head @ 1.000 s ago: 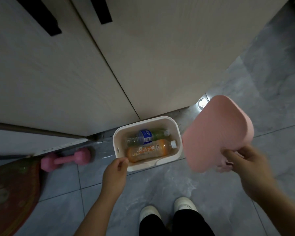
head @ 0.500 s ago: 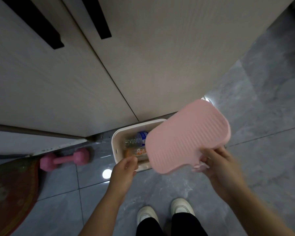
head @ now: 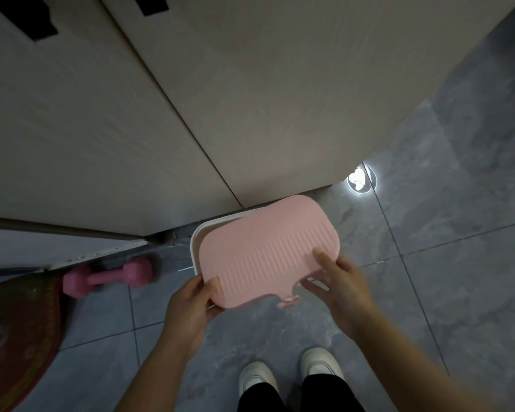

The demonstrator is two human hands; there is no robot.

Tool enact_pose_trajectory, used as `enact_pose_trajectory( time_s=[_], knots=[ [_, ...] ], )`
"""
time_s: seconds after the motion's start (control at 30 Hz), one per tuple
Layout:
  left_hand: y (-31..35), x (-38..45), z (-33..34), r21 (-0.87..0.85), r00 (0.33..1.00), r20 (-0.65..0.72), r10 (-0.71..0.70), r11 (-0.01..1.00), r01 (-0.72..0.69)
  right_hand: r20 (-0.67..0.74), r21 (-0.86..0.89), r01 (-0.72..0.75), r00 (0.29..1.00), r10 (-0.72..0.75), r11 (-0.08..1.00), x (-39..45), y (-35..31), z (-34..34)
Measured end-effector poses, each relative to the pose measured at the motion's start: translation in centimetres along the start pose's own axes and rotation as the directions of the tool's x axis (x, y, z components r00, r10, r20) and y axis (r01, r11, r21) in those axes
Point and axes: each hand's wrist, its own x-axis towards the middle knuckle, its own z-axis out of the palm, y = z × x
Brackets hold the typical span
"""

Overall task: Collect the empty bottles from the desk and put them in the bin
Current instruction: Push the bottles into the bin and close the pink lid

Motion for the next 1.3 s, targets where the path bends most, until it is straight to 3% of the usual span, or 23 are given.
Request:
enact_pose_trajectory(
  time_s=[0.07, 0.17, 0.3, 0.43, 0.63, 0.8, 1.1, 1.3],
  knots=[
    [-0.3, 0.6, -0.9, 0.036, 1.000, -0.009, 0.022, 0.999, -0.021, -0.061, -0.048, 0.020, 0.998, -0.023, 0.999, 1.1, -0.3, -0.2],
    [-0.8, 1.6, -1.8, 0.083, 0.999, -0.020, 0.047, 0.995, -0.045, -0.080, -0.315, 0.046, 0.994, -0.075, 0.948, 2.1, -0.3, 0.0],
    [-1.8, 3.2, -2.4, 0.165, 0.994, -0.077, 0.080, 0.984, -0.066, -0.041, -0.610, 0.143, 0.977, -0.211, 0.779, 2.8, 0.0, 0.5],
    [-2.8, 4.7, -2.6, 0.286, 0.976, -0.171, 0.139, 0.954, -0.086, -0.030, -0.765, 0.171, 0.954, -0.299, 0.621, 3.3, 0.7, 0.7],
    [-2.8, 4.8, -1.6, 0.468, 0.927, -0.258, 0.273, 0.874, -0.127, -0.038, -0.839, 0.164, 0.934, -0.356, 0.519, 4.0, 1.6, 0.5],
    [-2.7, 4.7, -1.1, 0.673, 0.880, -0.260, 0.397, 0.729, -0.130, -0.035, -0.879, 0.155, 0.922, -0.386, 0.450, 4.3, 1.6, 0.6],
    [-2.1, 4.2, 0.0, 0.768, 0.845, -0.247, 0.475, 0.628, -0.128, -0.031, -0.894, 0.142, 0.927, -0.375, 0.425, 4.0, 1.9, 1.0],
    [-2.0, 4.1, 0.0, 0.770, 0.848, -0.238, 0.474, 0.624, -0.133, 0.031, -0.936, 0.166, 0.917, -0.397, 0.310, 3.8, 1.7, 0.9]
  ],
)
